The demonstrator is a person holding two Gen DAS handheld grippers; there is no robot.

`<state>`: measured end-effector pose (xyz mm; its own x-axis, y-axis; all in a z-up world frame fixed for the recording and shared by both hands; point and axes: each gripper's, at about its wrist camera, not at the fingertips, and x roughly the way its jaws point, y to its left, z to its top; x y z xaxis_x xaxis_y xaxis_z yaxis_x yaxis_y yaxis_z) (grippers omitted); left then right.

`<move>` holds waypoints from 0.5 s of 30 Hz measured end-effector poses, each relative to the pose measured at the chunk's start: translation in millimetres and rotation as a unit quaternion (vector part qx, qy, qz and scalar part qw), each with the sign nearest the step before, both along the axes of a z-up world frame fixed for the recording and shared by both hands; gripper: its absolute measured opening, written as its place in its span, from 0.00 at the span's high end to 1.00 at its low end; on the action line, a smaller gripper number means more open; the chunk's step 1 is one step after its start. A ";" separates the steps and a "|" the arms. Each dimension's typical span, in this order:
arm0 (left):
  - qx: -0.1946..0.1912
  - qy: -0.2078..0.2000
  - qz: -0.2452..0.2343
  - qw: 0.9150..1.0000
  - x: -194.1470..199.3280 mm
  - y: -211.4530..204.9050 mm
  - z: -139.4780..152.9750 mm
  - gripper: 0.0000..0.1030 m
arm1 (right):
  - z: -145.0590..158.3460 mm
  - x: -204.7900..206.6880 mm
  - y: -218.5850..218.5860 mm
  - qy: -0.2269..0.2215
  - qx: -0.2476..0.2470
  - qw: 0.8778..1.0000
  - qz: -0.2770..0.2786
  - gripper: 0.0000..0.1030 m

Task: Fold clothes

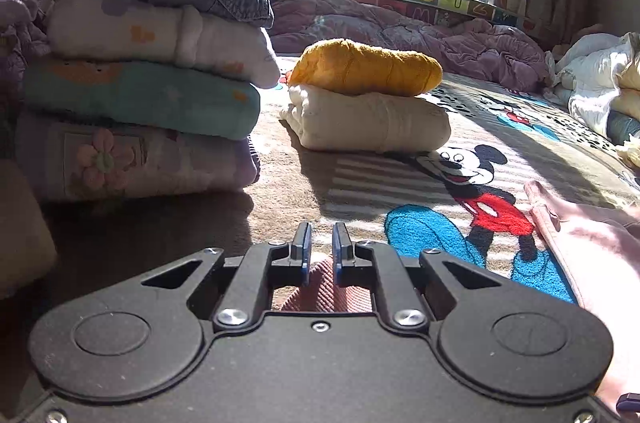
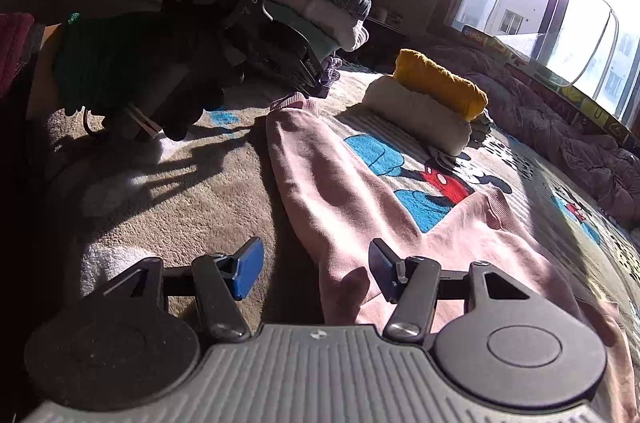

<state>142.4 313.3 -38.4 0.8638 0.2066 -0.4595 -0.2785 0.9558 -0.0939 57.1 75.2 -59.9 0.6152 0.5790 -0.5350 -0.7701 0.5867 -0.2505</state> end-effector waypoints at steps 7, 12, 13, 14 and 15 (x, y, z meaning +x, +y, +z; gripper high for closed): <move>-0.051 -0.012 -0.003 0.999 -22.9 14.8 6.1 0.91 | -13.8 -12.4 2.5 0.037 0.001 0.999 0.036 0.47; -0.081 -0.013 -0.025 0.996 -33.2 15.8 7.6 0.91 | -16.7 -10.9 -4.0 0.055 0.032 0.998 0.027 0.47; -0.087 -0.015 -0.033 0.996 -34.2 14.7 8.2 0.91 | -16.8 -11.4 -3.9 0.054 0.033 0.998 0.027 0.47; -0.093 -0.016 -0.040 0.995 -35.1 13.7 8.8 0.91 | -16.5 -11.5 -3.8 0.054 0.034 0.998 0.026 0.47; -0.099 -0.017 -0.056 0.993 -34.1 9.6 9.6 0.91 | -16.2 -11.7 -3.8 0.054 0.034 0.998 0.026 0.47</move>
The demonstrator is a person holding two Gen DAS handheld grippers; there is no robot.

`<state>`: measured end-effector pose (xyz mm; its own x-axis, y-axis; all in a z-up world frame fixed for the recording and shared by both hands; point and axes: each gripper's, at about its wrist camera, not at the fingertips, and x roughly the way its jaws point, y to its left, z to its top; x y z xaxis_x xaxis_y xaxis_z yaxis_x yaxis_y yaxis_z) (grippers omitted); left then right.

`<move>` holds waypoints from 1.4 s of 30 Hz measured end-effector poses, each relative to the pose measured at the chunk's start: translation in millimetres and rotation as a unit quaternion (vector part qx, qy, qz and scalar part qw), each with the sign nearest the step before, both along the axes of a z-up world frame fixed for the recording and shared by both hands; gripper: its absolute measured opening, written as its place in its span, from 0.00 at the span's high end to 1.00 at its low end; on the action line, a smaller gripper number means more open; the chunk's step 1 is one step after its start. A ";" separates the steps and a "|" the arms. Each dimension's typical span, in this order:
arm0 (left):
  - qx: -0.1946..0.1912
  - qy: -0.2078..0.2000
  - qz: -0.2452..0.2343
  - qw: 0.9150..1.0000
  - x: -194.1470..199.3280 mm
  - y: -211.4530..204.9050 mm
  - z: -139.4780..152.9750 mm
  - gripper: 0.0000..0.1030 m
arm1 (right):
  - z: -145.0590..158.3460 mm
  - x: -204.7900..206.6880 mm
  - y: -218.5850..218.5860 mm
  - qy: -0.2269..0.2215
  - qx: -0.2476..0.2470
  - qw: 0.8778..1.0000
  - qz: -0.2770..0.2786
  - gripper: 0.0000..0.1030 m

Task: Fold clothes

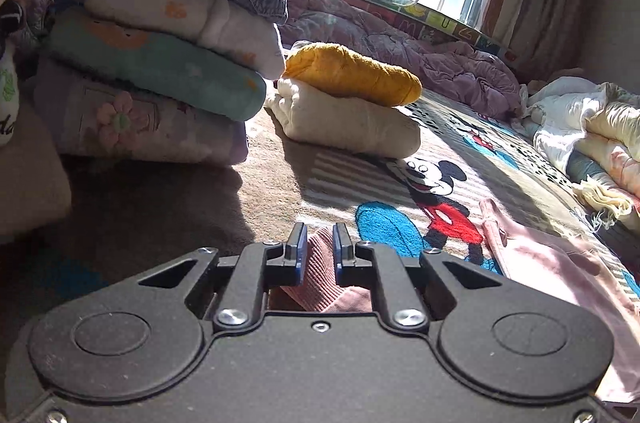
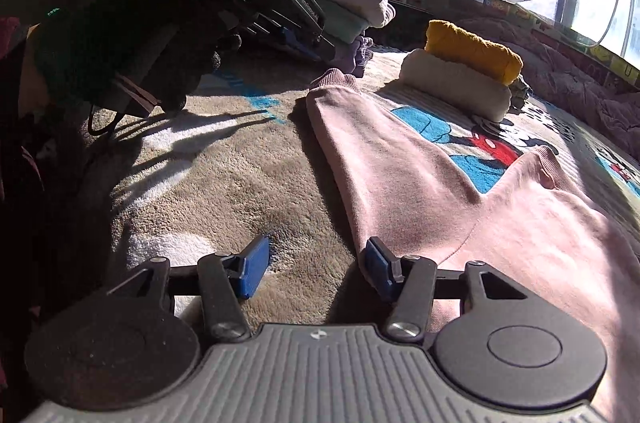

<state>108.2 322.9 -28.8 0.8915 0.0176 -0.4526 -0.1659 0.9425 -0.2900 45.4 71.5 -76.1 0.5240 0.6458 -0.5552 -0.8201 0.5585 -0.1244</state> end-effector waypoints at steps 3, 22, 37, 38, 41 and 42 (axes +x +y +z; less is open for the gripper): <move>-0.004 0.004 -0.061 0.998 6.6 -20.5 1.1 0.91 | -0.8 -0.1 1.7 -0.003 -0.002 1.000 -0.001 0.47; 0.024 0.032 0.003 0.999 14.3 29.2 -11.6 0.84 | 1.7 -5.8 -4.6 -0.002 0.033 0.999 -0.031 0.44; 0.017 0.059 -0.124 0.990 40.5 37.0 -26.2 0.93 | 5.8 5.2 10.9 -0.001 0.041 0.998 -0.040 0.32; 0.024 0.056 -0.131 0.990 40.3 34.5 -26.7 0.94 | 5.9 5.6 10.7 -0.002 0.044 0.998 -0.043 0.31; 0.012 0.026 -0.129 0.991 38.9 34.6 -21.2 0.97 | 7.6 8.1 9.2 -0.006 0.056 0.997 -0.057 0.29; -0.006 0.020 -0.114 0.993 40.5 38.1 -20.7 0.97 | 7.7 9.5 8.8 -0.006 0.059 0.996 -0.061 0.26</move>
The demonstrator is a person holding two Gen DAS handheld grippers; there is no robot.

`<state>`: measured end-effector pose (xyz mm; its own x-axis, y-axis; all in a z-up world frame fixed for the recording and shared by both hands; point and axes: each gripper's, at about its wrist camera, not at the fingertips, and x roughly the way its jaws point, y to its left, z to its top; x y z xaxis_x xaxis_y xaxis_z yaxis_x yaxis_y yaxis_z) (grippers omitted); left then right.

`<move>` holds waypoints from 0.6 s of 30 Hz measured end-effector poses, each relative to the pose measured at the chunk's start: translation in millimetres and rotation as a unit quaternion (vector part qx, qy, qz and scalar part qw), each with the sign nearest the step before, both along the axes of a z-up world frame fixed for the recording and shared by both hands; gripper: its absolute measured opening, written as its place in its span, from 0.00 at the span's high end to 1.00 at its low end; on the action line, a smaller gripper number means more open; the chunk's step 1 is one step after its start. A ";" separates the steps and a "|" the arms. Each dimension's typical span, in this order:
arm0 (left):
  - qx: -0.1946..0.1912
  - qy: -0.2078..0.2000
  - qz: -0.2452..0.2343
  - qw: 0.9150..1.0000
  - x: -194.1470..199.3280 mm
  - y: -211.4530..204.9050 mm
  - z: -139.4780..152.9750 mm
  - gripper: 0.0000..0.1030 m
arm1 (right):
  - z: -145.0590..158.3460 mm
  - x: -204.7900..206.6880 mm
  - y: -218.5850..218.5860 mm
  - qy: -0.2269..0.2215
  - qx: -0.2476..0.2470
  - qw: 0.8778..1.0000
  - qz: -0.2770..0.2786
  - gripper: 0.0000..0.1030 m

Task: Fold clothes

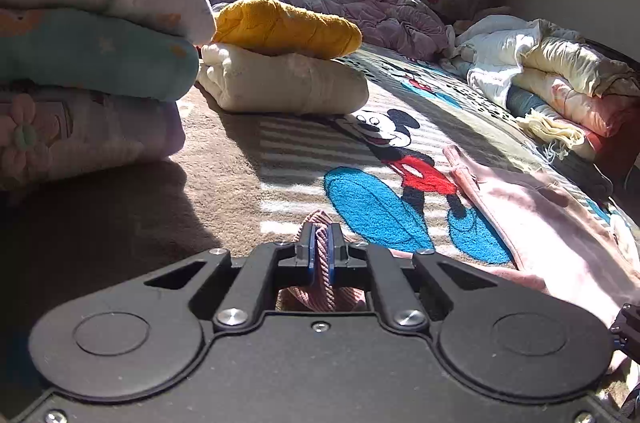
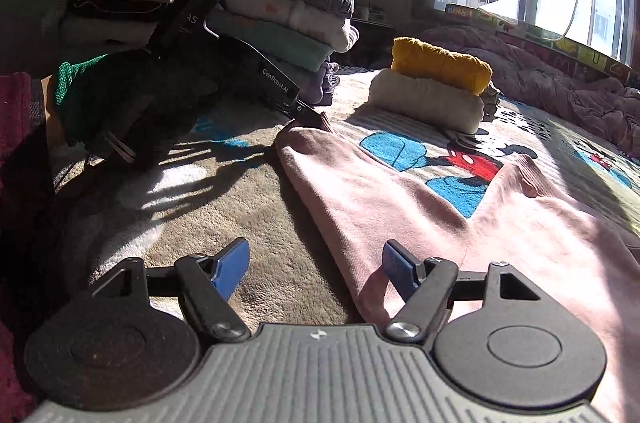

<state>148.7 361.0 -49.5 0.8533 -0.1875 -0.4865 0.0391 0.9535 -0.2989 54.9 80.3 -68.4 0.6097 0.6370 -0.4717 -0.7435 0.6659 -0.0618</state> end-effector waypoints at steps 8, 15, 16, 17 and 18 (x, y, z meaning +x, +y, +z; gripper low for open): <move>0.046 0.045 0.055 0.996 25.0 -15.3 -14.4 0.97 | -7.8 5.3 3.6 0.017 -0.016 1.000 -0.007 0.23; 0.122 0.059 0.063 0.989 31.7 -31.7 -19.5 0.95 | 9.1 -2.5 14.4 -0.023 -0.038 0.999 0.004 0.23; 0.121 0.057 0.063 0.989 30.6 -30.7 -17.0 0.95 | 11.7 -1.3 18.9 -0.030 -0.043 0.999 0.010 0.22; 0.115 0.051 0.067 0.990 27.2 -27.3 -11.5 0.90 | 13.7 1.3 23.8 -0.035 -0.050 0.998 0.014 0.22; 0.105 0.038 0.076 0.991 20.1 -21.1 -3.4 0.86 | 15.7 4.0 28.8 -0.041 -0.056 0.997 0.019 0.21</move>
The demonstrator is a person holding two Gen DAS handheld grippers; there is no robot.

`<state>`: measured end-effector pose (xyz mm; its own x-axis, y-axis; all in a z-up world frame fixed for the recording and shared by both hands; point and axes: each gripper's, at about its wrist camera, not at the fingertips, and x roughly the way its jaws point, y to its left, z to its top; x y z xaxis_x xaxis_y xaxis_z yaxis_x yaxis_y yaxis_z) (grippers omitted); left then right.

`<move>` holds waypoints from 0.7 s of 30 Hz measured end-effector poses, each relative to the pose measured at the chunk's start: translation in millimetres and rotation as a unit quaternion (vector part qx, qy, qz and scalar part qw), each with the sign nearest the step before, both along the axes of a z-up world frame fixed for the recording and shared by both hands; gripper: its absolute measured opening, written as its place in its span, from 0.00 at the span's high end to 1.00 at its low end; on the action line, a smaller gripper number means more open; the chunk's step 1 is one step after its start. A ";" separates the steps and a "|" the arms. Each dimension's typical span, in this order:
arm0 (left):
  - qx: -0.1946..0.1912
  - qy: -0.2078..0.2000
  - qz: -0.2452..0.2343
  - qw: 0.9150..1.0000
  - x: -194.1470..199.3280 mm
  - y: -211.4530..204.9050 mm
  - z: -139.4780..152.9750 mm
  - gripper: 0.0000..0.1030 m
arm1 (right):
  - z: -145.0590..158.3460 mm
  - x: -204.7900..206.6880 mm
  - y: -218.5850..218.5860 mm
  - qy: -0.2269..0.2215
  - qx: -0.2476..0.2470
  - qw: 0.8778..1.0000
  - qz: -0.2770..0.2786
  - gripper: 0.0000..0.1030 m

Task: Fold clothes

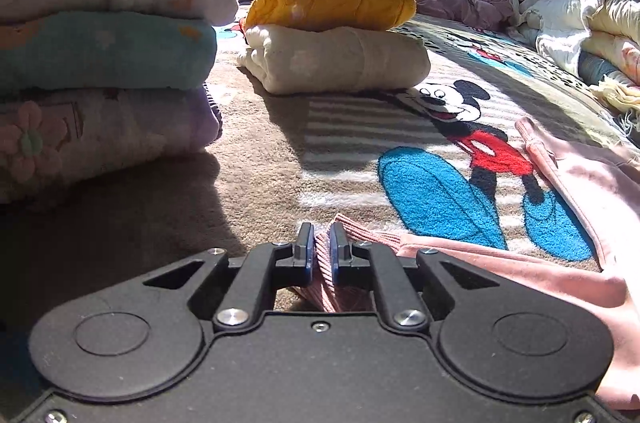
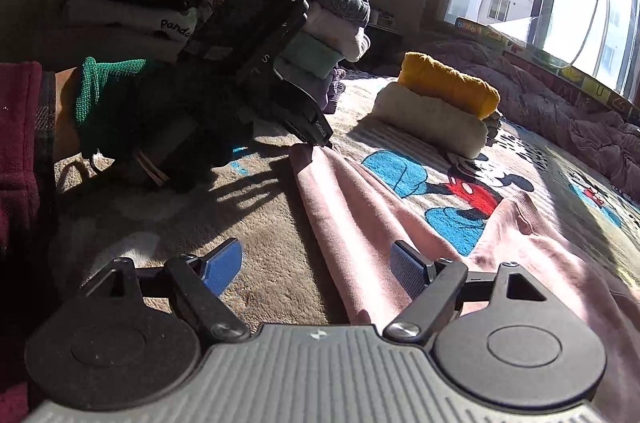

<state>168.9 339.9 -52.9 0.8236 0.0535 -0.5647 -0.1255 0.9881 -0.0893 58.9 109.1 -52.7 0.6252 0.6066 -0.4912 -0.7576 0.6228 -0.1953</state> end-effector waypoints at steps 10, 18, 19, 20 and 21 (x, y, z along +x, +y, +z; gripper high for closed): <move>-0.024 0.006 -0.124 0.992 -22.9 -13.1 16.5 0.87 | -4.3 24.8 10.9 0.012 0.000 1.000 -0.009 0.20; 0.003 0.044 -0.096 0.994 12.5 -30.9 -12.5 0.82 | -21.0 8.4 18.3 -0.010 -0.027 1.000 -0.007 0.19; 0.001 0.041 -0.093 0.995 12.4 -28.7 -13.3 0.81 | -20.7 10.9 17.1 -0.003 -0.023 1.000 -0.008 0.18; -0.002 0.038 -0.090 0.995 12.0 -27.1 -13.8 0.81 | -20.6 13.7 15.6 0.006 -0.019 1.000 -0.010 0.17; -0.004 0.035 -0.088 0.996 11.6 -25.4 -14.3 0.81 | -20.8 16.2 14.4 0.013 -0.016 1.000 -0.014 0.15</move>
<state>180.5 314.5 -67.1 0.7788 -0.0923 -0.6204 0.0427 0.9946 -0.0944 75.1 123.4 -73.5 0.6284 0.5735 -0.5256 -0.7453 0.6373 -0.1957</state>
